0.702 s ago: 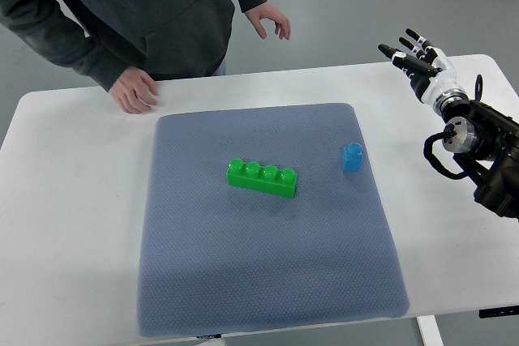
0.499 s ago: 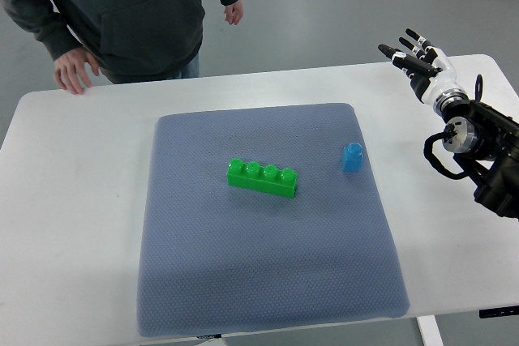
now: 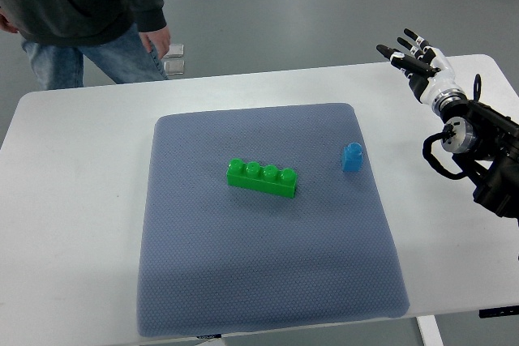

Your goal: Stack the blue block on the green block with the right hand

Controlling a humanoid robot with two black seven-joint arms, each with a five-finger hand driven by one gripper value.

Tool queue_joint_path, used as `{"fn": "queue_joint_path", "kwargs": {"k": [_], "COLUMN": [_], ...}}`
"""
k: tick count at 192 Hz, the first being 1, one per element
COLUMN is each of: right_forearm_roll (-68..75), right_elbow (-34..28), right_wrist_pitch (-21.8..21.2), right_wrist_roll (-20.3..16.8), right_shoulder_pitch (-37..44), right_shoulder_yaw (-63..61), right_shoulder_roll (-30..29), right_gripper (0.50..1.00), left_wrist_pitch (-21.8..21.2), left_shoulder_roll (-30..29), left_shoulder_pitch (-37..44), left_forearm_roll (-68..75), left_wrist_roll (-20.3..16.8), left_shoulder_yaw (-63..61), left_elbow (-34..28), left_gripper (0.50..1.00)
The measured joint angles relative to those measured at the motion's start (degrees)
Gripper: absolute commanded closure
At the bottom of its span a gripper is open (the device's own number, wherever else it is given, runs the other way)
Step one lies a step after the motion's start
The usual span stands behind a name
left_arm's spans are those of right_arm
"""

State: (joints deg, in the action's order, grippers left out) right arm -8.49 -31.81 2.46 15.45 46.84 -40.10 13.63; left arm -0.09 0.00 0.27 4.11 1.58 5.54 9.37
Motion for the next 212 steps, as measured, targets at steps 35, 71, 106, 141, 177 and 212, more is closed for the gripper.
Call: {"fn": "queue_joint_path", "kwargs": {"k": [35,71,106,141,177,212], "right_forearm_roll": [-0.2,-0.4,-0.8,-1.9,-2.2,-3.2], "right_elbow": [0.0,-0.1,-0.1,-0.1,-0.1,-0.2], "right_wrist_pitch": [0.1,0.1,0.1,0.0,0.1,0.0], "right_wrist_roll": [0.0,0.0,0.0,-0.1,-0.1,-0.1], "right_shoulder_pitch": [0.0,0.2,0.1,0.0,-0.2,-0.2], "right_shoulder_yaw": [0.2,0.5,0.8,0.8,0.7,0.8], "right_shoulder_roll": [0.0,0.0,0.2,0.2,0.1,0.1], "right_gripper": [0.583,0.583,0.583,0.583,0.583,0.583], "left_wrist_pitch": [0.0,0.0,0.0,0.0,0.0,0.0], "left_shoulder_roll": [0.0,0.0,0.0,0.0,0.0,0.0], "left_shoulder_pitch": [0.0,0.0,0.0,0.0,0.0,0.0], "left_forearm_roll": [0.0,0.0,0.0,0.0,0.0,0.0], "left_wrist_roll": [0.0,0.0,0.0,0.0,0.0,0.0], "left_shoulder_yaw": [0.0,0.0,0.0,0.0,0.0,0.0], "left_elbow": [0.0,0.0,0.0,0.0,-0.1,-0.1], "left_gripper": [0.500,0.500,0.500,0.500,0.500,0.500]}}
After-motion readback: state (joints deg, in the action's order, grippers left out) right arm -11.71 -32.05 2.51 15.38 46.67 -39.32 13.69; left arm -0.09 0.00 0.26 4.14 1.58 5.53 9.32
